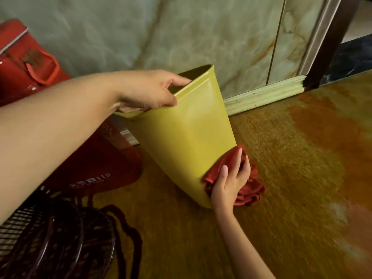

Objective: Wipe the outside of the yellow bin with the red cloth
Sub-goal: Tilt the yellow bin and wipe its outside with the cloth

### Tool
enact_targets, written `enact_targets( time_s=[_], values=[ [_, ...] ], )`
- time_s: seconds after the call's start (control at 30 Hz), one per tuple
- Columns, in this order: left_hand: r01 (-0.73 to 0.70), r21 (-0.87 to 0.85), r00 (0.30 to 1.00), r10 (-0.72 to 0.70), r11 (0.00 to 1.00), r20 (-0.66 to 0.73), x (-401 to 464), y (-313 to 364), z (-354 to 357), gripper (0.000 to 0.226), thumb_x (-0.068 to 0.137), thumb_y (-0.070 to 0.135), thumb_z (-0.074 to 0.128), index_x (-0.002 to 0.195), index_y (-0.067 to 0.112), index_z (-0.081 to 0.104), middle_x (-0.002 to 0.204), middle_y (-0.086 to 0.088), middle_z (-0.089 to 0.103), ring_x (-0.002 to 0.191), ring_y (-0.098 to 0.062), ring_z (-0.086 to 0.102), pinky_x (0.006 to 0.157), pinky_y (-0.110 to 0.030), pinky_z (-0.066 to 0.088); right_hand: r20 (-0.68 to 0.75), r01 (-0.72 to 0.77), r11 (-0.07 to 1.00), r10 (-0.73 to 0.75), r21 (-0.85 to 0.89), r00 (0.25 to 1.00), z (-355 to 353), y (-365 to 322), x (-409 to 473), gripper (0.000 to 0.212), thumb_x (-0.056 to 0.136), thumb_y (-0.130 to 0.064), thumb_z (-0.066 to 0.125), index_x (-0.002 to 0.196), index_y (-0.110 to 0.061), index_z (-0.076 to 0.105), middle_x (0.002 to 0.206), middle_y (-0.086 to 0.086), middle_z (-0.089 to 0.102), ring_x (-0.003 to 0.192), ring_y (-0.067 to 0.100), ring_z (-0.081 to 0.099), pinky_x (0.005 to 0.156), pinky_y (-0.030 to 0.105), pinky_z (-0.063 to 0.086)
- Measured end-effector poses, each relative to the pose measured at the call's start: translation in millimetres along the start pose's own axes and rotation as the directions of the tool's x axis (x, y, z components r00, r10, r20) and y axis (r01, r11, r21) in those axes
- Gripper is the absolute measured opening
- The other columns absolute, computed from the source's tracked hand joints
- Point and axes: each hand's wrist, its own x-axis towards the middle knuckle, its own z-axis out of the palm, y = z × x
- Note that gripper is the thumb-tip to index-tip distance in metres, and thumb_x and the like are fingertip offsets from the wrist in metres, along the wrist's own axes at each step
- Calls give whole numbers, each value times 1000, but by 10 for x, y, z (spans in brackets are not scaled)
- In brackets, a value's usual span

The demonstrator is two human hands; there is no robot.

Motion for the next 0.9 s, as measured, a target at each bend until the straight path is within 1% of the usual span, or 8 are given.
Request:
enact_targets(
  time_s=[0.07, 0.13, 0.2, 0.3, 0.47, 0.6, 0.73, 0.9],
  values=[
    [-39, -14, 999, 38, 999, -25, 58, 73, 92, 47, 85, -5, 42, 97, 38, 60, 68, 5, 75, 55, -10, 66, 49, -22, 52, -32, 71, 997, -71, -3, 997, 36, -124, -33, 52, 90, -61, 14, 139, -44, 12, 152, 7, 19, 142, 24, 11, 116, 47, 10],
    [-77, 21, 996, 78, 997, -44, 60, 35, 122, 45, 82, 1, 53, 117, 29, 53, 85, 8, 73, 70, -5, 68, 63, -21, 55, -51, 103, 995, -102, 15, 993, 29, -208, 14, 51, 91, -59, 14, 138, -42, 16, 153, 9, 20, 142, 22, 13, 116, 44, 10],
    [-102, 213, 993, 114, 972, -43, -86, -99, 15, 63, 72, 12, 70, 127, 27, 43, 99, 20, 62, 79, 13, 61, 70, -5, 46, -31, 113, 993, -113, 16, 993, -5, -241, 101, 49, 91, -57, 16, 137, -39, 19, 153, 12, 22, 142, 24, 15, 116, 44, 11],
    [-13, 627, 983, 125, 779, -135, -418, -448, -188, 41, 67, 18, 75, 106, 22, 65, 99, 4, 72, 73, 9, 57, 64, 2, 34, 26, 110, 994, -110, 6, 994, -42, -252, 234, 50, 88, -51, 19, 136, -39, 21, 152, 11, 23, 141, 25, 15, 116, 43, 10],
    [-49, 620, 901, 302, 783, -311, -515, -648, -174, 11, 71, 8, 70, 81, 14, 72, 72, -9, 74, 69, 18, 54, 57, -8, 37, 27, 97, 995, -97, -6, 995, -59, -370, 297, 54, 89, -48, 25, 137, -26, 39, 140, 14, 36, 132, 27, 25, 110, 38, 15],
    [-141, 684, 872, 417, 715, -257, -482, -500, -37, 3, 73, 15, 69, 71, 14, 67, 58, -7, 64, 68, -16, 58, 53, -20, 36, -4, 73, 997, -73, 36, 997, -171, -415, 445, 44, 91, -34, 35, 127, -14, 50, 123, 14, 46, 115, 22, 37, 102, 32, 24],
    [-241, 790, 837, 532, 563, -125, -521, -431, 241, 18, 76, 17, 66, 68, 10, 51, 55, 3, 45, 54, -19, 48, 51, -32, 39, -2, 52, 995, -52, 85, 999, -251, -417, 579, 32, 95, -22, 39, 123, -12, 52, 121, 14, 48, 112, 19, 40, 100, 30, 24],
    [-118, 710, 871, 416, 695, -262, -587, -636, 238, 12, 74, 15, 69, 80, 11, 60, 57, 3, 49, 59, -26, 57, 50, -30, 35, 40, 55, 994, -59, 95, 997, -248, -394, 652, 31, 96, -19, 39, 124, -11, 51, 123, 14, 49, 111, 14, 38, 103, 34, 26]
  ],
)
